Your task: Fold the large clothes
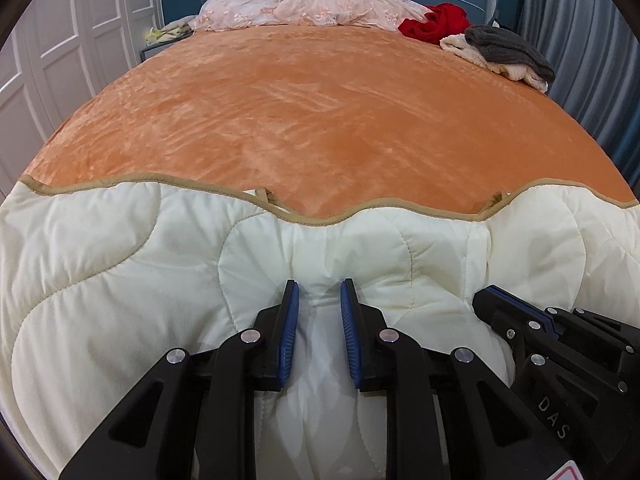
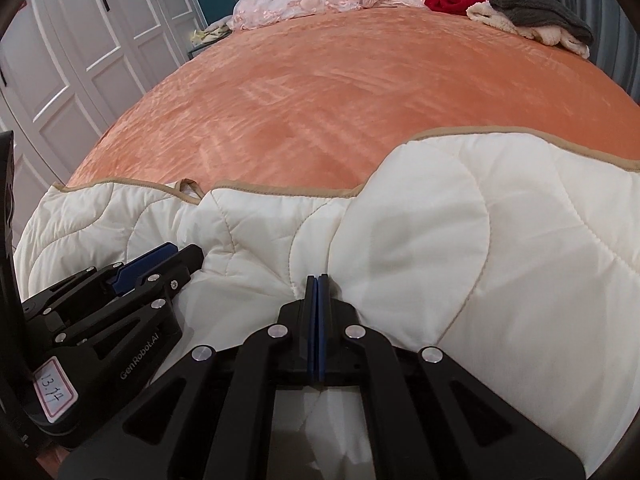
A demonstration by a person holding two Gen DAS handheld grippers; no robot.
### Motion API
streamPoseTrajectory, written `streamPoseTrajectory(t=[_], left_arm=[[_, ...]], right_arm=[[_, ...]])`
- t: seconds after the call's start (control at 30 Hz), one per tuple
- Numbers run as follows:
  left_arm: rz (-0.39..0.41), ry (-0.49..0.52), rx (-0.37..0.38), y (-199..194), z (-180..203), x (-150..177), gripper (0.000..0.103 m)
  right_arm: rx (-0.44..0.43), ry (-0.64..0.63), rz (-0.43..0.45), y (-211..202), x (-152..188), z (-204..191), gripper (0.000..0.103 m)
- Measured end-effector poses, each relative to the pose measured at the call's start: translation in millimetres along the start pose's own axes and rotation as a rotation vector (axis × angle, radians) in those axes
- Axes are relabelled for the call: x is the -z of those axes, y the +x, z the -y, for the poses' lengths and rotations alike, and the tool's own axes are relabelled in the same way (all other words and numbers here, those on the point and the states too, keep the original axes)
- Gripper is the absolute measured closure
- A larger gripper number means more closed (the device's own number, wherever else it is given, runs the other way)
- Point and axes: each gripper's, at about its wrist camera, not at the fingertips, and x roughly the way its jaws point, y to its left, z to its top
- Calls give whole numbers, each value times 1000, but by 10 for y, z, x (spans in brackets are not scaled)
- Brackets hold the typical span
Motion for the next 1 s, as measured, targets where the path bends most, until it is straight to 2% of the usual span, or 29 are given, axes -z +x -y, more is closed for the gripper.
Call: streamPoseTrajectory(t=[0.37, 0.47, 0.5, 0.57, 0.63, 0.7, 0.83, 1.0], left_arm=[[8, -1, -4, 42, -4, 5, 83], [-19, -25, 17, -42, -53, -70, 80], [-25, -51, 28, -112, -100, -94, 78], [-19, -137, 64, -362, -285, -87, 75], [-1, -187, 70, -677, -477, 0, 57], [27, -220, 38, -958, -642, 125, 40], [12, -329, 21, -1475, -1087, 557, 38], [6, -470, 10, -1855, -1591, 1011, 38]], right_arm=[[4, 7, 6, 16, -13, 2, 103], [39, 18, 33, -144, -56, 1, 103], [76, 25, 75, -309, -61, -12, 102], [52, 41, 144, -674, -14, -37, 99], [26, 35, 135, -873, 72, -80, 99], [-4, 15, 111, -1049, 231, -178, 98], [-76, 15, 41, -1185, 571, -359, 98], [-98, 30, -18, -1204, 882, -533, 98]])
